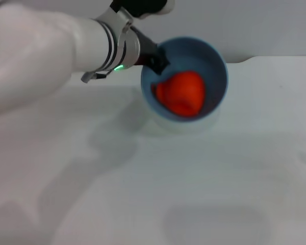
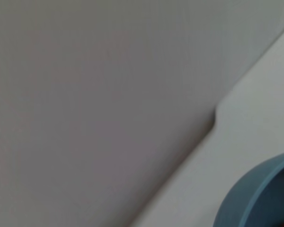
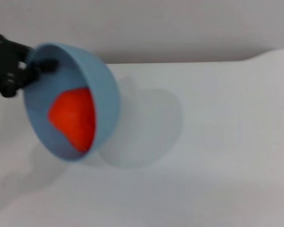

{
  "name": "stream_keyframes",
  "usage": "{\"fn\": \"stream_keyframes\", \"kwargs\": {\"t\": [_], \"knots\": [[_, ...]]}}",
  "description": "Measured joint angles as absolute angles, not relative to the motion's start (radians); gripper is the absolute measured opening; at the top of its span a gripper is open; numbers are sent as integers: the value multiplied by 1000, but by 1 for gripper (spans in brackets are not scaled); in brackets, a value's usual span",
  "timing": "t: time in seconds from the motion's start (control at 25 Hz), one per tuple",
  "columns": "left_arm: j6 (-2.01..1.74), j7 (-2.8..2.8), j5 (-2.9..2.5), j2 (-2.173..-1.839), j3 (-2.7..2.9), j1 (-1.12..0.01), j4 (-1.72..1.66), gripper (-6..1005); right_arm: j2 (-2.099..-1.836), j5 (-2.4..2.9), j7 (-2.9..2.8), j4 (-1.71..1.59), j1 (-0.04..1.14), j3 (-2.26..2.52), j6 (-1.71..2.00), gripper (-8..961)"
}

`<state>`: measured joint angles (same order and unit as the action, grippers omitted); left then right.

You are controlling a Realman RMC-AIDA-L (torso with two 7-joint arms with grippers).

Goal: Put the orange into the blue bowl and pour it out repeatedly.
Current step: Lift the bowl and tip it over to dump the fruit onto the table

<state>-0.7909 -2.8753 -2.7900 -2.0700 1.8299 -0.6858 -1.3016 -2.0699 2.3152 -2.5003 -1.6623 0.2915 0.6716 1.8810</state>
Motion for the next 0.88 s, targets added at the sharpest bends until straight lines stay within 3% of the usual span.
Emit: {"fn": "stream_keyframes", "kwargs": {"t": [0.6,0.88], "knots": [[-116,-2499,-2890,-2077,2064,-388,-1325,-1,-2068,2316,-2474,-1618,273,613,1894,464],[262,-2144,-2880,-2079,2173,-307,-1224,-2,-2069,2312,-2473,-1609,272,612,1895,464]]}}
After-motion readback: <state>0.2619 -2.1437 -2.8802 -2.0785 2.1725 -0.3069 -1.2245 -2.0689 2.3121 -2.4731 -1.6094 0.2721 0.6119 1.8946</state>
